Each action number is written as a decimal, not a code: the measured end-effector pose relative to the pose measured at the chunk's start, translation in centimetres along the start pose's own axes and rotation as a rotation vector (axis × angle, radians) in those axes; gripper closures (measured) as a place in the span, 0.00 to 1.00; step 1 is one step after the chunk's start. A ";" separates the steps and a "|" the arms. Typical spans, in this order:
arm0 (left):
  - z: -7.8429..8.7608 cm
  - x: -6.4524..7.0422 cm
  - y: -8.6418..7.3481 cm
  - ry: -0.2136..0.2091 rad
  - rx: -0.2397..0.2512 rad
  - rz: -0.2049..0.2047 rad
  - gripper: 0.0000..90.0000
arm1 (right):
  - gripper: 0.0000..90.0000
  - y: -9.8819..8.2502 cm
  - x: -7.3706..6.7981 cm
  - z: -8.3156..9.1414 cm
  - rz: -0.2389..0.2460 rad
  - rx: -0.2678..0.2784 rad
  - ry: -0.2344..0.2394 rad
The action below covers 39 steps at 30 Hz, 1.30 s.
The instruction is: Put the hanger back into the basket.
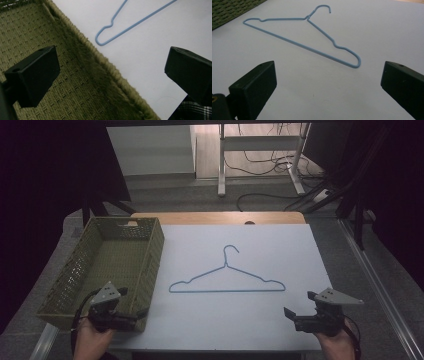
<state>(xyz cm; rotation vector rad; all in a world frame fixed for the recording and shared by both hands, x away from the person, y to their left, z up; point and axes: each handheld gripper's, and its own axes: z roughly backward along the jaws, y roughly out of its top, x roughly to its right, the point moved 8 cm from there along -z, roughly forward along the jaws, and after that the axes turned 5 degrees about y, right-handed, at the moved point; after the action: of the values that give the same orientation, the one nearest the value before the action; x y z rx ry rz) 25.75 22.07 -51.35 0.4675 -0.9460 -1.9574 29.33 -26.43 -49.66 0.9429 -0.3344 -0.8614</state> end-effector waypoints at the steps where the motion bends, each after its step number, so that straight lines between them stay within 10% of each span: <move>1: 0.0 0.0 -0.1 0.001 0.000 -0.001 0.00 | 0.00 0.0 0.0 -0.1 0.001 -0.004 0.001; 39: 1.2 1.4 2.6 -0.039 0.050 -0.039 0.00 | 0.00 1.9 -0.4 -0.2 0.026 -0.038 0.025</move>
<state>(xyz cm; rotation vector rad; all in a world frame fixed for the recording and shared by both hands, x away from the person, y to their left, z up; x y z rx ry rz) 25.71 20.57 -48.53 0.4808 -1.0197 -1.9875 30.15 -25.50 -48.16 0.9119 -0.3069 -0.8291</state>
